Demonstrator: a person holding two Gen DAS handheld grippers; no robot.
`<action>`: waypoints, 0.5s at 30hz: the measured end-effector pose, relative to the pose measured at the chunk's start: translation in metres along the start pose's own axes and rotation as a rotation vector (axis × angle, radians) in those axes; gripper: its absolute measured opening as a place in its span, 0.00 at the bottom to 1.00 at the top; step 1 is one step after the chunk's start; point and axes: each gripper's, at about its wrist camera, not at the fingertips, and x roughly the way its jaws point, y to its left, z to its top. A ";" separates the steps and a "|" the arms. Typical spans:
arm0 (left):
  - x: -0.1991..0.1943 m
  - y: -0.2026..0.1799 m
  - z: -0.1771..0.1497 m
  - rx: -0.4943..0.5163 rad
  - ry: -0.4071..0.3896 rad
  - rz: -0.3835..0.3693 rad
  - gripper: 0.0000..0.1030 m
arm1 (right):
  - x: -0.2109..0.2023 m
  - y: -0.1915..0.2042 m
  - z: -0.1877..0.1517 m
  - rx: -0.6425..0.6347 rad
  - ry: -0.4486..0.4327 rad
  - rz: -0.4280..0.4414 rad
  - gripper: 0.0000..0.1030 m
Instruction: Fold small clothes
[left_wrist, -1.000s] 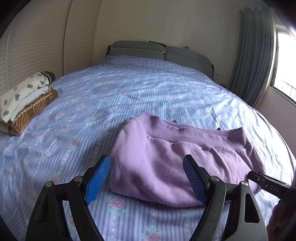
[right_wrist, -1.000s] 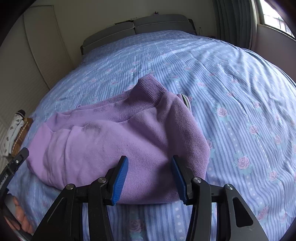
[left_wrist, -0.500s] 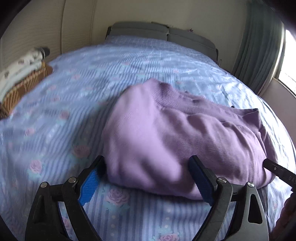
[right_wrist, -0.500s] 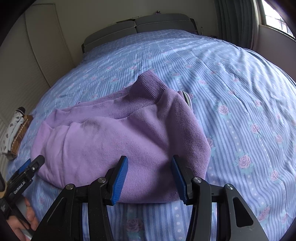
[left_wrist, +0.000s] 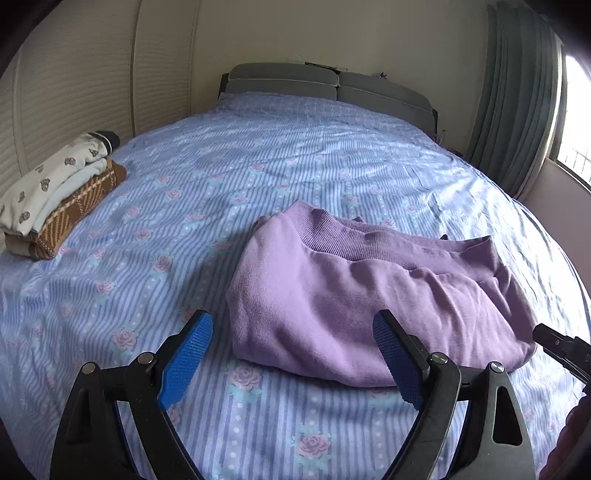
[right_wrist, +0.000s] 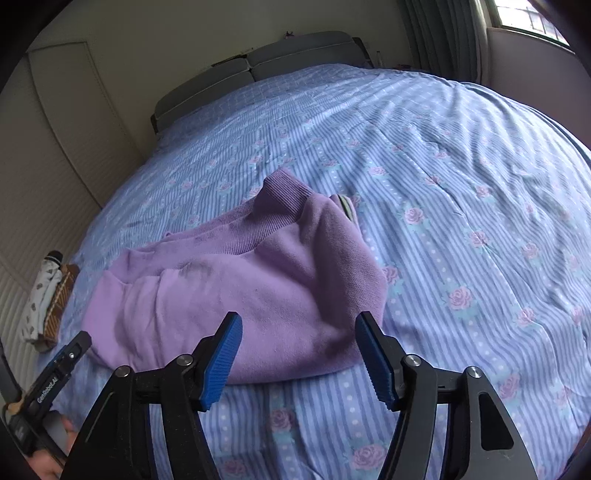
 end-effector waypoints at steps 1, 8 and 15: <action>-0.005 -0.004 0.001 0.011 -0.006 0.009 0.86 | -0.004 -0.005 -0.002 0.022 -0.001 0.006 0.66; -0.024 -0.024 0.006 0.039 0.003 0.004 0.86 | -0.012 -0.039 -0.015 0.212 0.040 0.088 0.66; -0.030 -0.030 0.004 0.040 0.025 -0.002 0.86 | 0.014 -0.049 -0.024 0.343 0.086 0.176 0.66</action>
